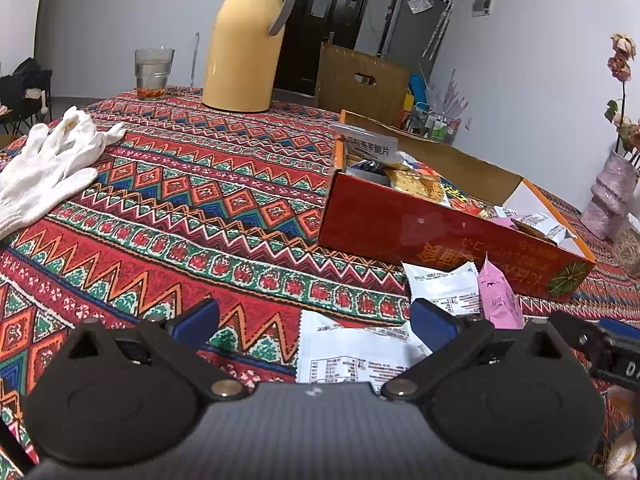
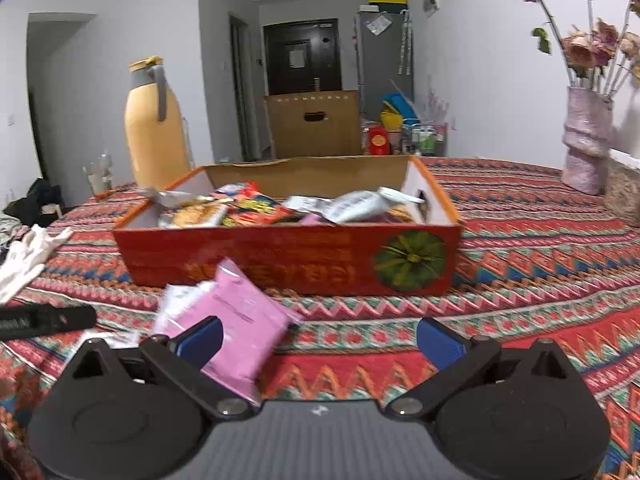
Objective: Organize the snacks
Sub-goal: 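Grasp a pink packet with the right tool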
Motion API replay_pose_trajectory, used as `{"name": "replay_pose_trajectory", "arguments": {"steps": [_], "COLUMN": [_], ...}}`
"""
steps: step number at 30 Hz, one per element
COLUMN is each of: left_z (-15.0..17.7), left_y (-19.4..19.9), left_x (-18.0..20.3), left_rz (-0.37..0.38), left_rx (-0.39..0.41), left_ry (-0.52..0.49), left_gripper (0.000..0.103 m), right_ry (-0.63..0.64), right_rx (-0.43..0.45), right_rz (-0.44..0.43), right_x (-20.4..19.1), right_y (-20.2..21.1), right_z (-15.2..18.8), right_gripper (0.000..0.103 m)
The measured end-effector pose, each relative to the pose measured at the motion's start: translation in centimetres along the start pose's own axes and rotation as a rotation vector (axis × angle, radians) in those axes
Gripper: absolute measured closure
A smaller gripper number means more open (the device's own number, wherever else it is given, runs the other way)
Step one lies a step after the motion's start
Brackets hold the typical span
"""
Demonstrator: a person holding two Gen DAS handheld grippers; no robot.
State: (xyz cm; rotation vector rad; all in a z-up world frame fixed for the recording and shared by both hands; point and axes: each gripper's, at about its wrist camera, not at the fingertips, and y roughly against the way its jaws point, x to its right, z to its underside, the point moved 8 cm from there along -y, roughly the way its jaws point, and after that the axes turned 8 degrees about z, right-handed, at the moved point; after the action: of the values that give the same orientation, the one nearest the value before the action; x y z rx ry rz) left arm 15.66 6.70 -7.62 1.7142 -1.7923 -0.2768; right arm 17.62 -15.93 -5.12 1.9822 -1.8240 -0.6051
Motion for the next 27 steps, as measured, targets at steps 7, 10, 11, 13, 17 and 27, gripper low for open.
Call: {"name": "replay_pose_trajectory", "arguments": {"steps": [7, 10, 11, 13, 17, 27], "left_z": [-0.1, -0.1, -0.1, 0.0, 0.0, 0.1], "left_y": [-0.2, -0.3, -0.4, -0.5, -0.6, -0.8], "left_x": [-1.3, -1.6, -1.6, -1.7, -1.7, -1.8], "left_rz": [-0.029, -0.025, -0.021, -0.016, -0.012, -0.025], "left_rx": [-0.01, -0.017, -0.02, -0.027, -0.03, -0.052], "left_ry": [0.062, 0.083, 0.086, 0.092, 0.1, 0.1], "left_gripper": [0.0, 0.0, 0.0, 0.0, 0.0, 0.0], "right_ry": [-0.041, -0.076, -0.084, -0.098, -0.095, -0.065], "right_rx": [-0.082, -0.131, -0.143, -0.161, -0.207, -0.164], "right_rz": [-0.051, -0.05, -0.055, -0.068, -0.09, -0.086], "right_x": [-2.8, -2.9, -2.9, -2.9, -3.1, -2.4], "right_y": [-2.9, -4.1, -4.4, -4.8, -5.3, -3.5], "right_z": [-0.9, -0.4, -0.3, 0.0, 0.8, 1.0], "right_gripper": [0.0, 0.004, 0.006, 0.009, 0.038, 0.042]}}
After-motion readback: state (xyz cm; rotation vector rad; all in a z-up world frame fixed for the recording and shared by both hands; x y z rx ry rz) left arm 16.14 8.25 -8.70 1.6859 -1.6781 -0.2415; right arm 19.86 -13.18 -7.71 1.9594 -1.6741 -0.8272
